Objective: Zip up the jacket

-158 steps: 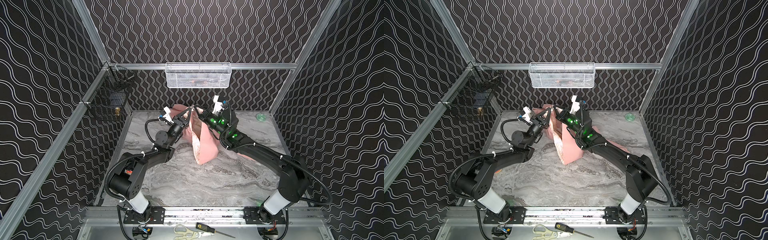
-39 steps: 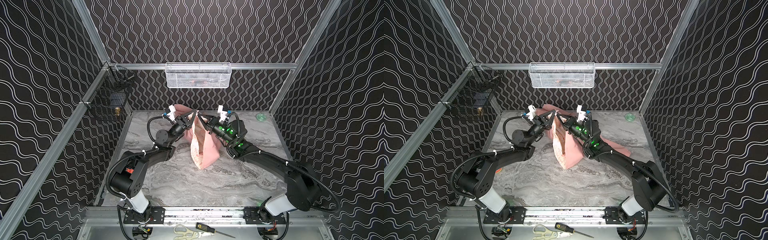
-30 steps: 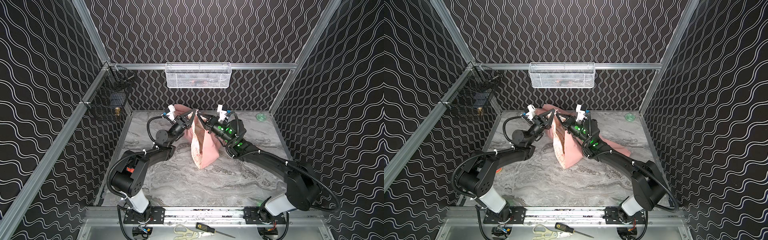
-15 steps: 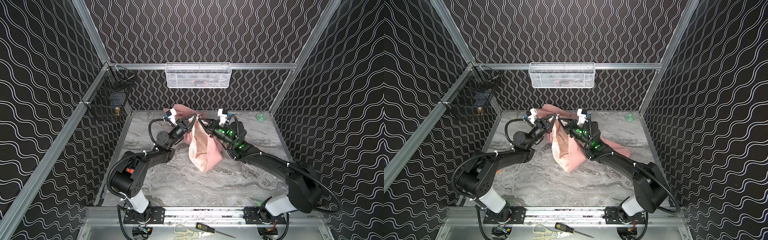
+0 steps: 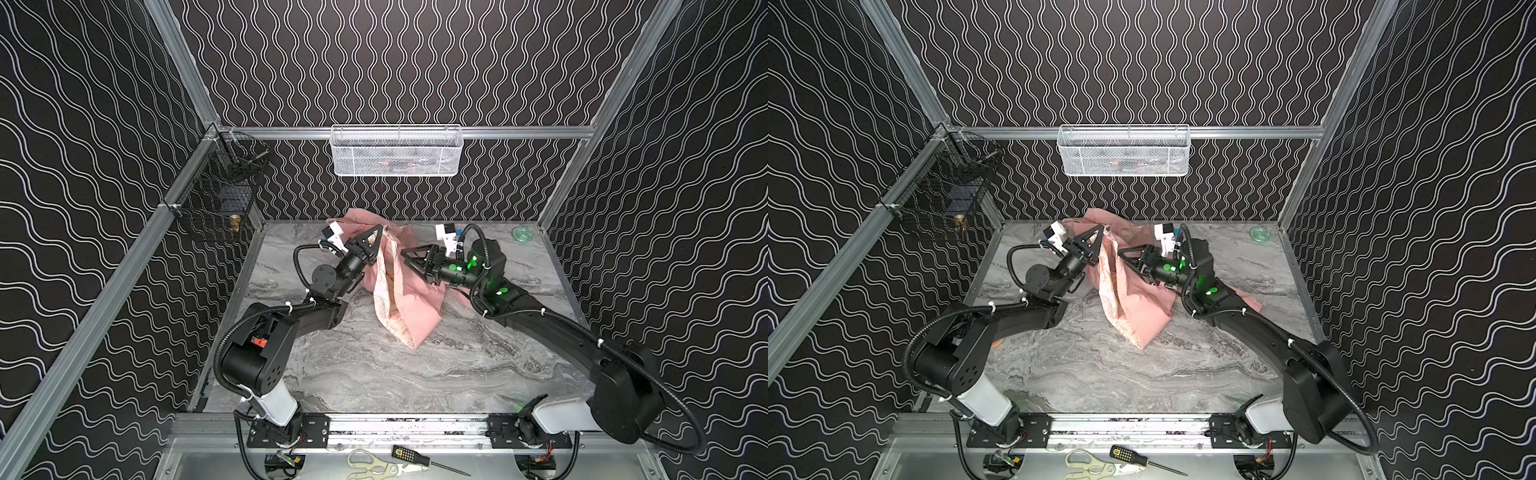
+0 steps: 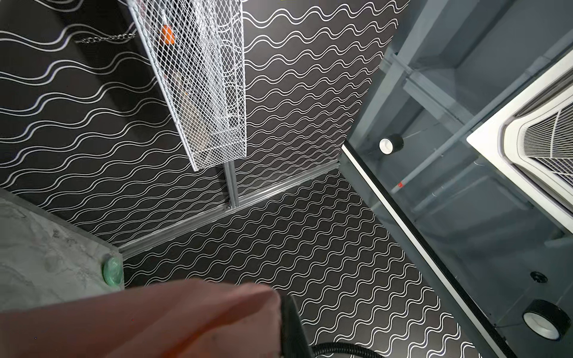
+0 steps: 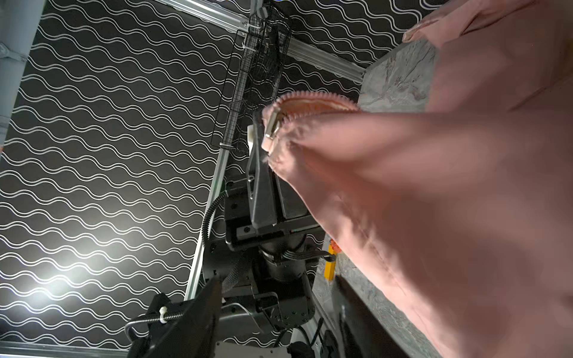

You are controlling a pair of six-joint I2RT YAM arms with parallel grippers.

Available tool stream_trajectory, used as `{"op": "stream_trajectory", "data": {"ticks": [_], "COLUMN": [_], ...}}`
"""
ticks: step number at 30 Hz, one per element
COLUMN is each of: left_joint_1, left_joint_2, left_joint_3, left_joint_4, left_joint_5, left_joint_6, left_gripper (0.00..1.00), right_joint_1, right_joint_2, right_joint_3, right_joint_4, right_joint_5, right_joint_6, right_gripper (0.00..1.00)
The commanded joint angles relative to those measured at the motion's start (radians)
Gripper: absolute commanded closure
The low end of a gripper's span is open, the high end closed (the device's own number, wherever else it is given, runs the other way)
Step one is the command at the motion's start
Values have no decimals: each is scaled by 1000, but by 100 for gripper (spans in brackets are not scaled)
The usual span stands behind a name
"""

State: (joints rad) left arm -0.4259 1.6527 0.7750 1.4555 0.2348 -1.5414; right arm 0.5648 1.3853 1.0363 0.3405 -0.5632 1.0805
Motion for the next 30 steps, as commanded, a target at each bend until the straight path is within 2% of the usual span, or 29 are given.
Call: {"op": "stream_trajectory", "data": {"ticks": [1,3,5,8,16,21,24,30], "left_joint_1": [3,6,6,6,8,7,7,8], "left_joint_2": [-33,-58,-96,-177,-440,-573,-628,-733], "left_joint_3": [-18,-40,-72,-126,-216,-266,-317,-457], "left_joint_4": [-14,-62,-125,-263,-783,-1036,-1107,-1107], "left_joint_5": [41,70,90,115,178,179,179,154], "left_joint_6": [-23,-31,-34,-14,98,180,204,216], "left_gripper": [100,100,100,100,100,100,100,100], "right_joint_1": [-20,-32,-38,-40,-40,-21,6,69], "right_joint_2": [-21,-12,11,47,125,176,217,269], "right_joint_3": [88,157,224,272,277,274,287,291], "right_joint_4": [-291,-448,-593,-708,-800,-804,-822,-833], "right_joint_5": [6,45,81,94,109,91,92,93], "right_joint_6": [-206,-308,-393,-465,-482,-470,-467,-460], "right_gripper": [38,37,31,30,30,30,30,31]}}
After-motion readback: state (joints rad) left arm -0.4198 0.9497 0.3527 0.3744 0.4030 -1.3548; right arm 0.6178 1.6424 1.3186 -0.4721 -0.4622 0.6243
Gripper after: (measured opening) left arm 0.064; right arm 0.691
